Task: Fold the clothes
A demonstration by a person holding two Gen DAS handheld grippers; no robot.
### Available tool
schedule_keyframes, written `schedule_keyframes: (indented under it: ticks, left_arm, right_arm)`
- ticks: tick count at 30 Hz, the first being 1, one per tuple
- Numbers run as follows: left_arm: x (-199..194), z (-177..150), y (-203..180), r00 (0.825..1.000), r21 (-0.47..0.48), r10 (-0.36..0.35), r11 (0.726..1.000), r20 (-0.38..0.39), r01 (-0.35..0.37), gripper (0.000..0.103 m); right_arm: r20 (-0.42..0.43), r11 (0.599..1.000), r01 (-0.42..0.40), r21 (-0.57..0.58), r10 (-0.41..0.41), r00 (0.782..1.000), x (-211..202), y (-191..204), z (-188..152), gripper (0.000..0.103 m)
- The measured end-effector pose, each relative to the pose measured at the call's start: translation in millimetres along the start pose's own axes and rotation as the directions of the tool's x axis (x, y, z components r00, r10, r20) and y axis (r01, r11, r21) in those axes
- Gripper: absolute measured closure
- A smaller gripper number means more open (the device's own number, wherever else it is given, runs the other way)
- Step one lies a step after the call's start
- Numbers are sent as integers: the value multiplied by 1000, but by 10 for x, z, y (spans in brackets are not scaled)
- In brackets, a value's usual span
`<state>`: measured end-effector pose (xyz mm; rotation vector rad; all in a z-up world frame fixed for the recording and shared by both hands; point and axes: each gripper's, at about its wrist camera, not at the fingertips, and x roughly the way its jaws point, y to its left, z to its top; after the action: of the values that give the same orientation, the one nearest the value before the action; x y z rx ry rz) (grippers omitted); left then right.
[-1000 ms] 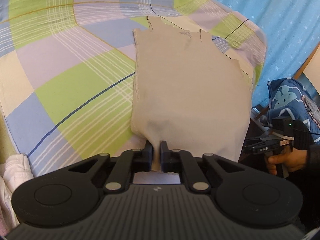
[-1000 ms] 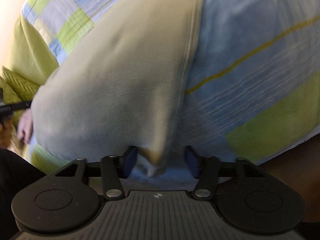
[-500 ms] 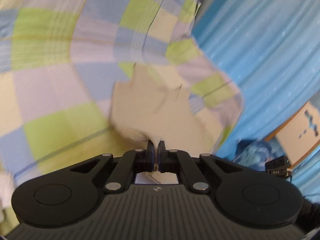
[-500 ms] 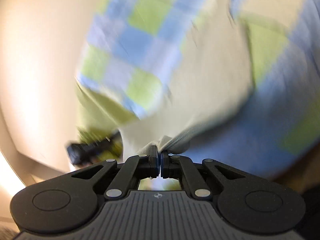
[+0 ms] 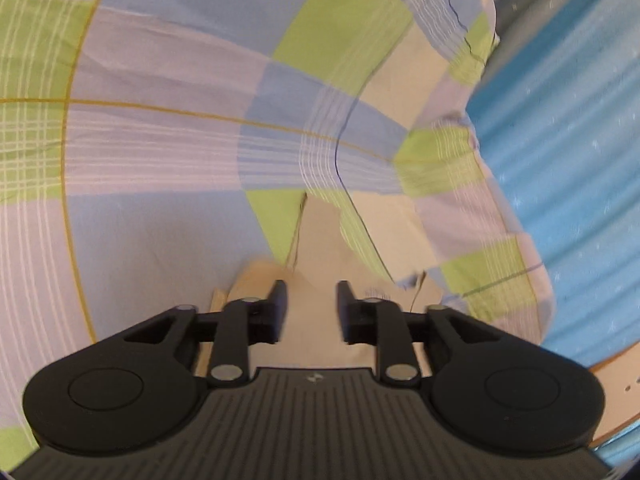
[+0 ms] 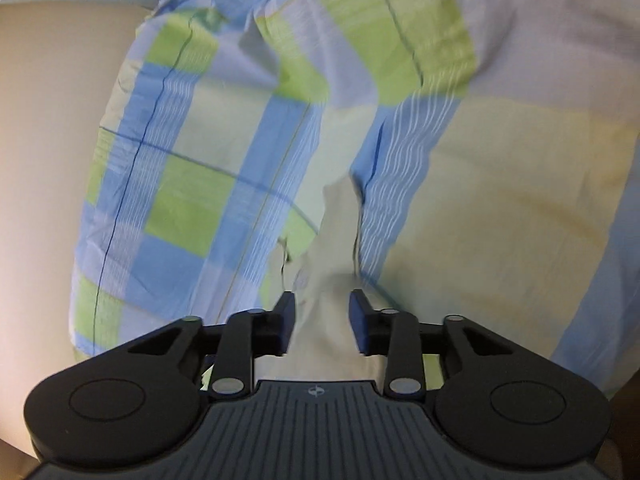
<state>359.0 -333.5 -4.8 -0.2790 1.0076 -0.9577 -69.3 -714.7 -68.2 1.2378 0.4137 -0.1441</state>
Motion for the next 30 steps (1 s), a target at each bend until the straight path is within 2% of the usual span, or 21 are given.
schedule_keyframes:
  ticks: [4, 7, 10, 15, 17, 19, 20, 21, 23, 24, 27, 30]
  left_arm:
    - [-146, -34, 152, 999, 53, 36, 998, 40, -38, 67]
    - [-88, -138, 169, 997, 144, 70, 987, -14, -68, 66]
    - [93, -221, 87, 994, 253, 81, 965, -70, -61, 66]
    - [418, -240, -40, 989, 362, 105, 930, -107, -59, 67]
    - [516, -241, -50, 987, 379, 109, 924, -118, -57, 69]
    - [571, -239, -53, 986, 395, 116, 917, -123, -59, 72]
    - [590, -237, -54, 985, 404, 120, 913, -124, -60, 83]
    - [598, -230, -51, 985, 407, 124, 911, -121, -64, 96]
    - [563, -211, -36, 988, 402, 119, 913, -101, -69, 103]
    - [510, -207, -27, 991, 396, 99, 916, -85, -58, 103]
    - [265, -203, -84, 1000, 408, 20, 913, -7, -15, 103]
    - [31, -116, -200, 994, 421, -73, 906, 86, 30, 103]
  right_arm:
    - [20, 990, 52, -130, -50, 999, -181, -24, -22, 58]
    - [14, 955, 108, -278, -108, 994, -249, 44, -161, 55]
    - [-10, 924, 108, -367, -120, 993, -182, 121, -273, 54]
    - [-11, 845, 148, -514, -178, 984, 82, 251, -366, 50]
    - [-11, 846, 149, -512, -180, 984, 184, 231, -357, 50]
    - [-9, 868, 138, -476, -162, 987, 285, 176, -320, 50]
    - [-3, 884, 128, -449, -144, 990, 320, 144, -296, 50]
    - [5, 903, 116, -413, -125, 992, 348, 107, -263, 53]
    - [10, 938, 115, -326, -118, 993, 376, 51, -198, 93]
    - [4, 948, 119, -295, -124, 992, 388, 38, -174, 100]
    - [18, 928, 137, -347, -140, 990, 289, 215, -194, 101]
    - [85, 886, 124, -446, -96, 992, 68, 515, -186, 101]
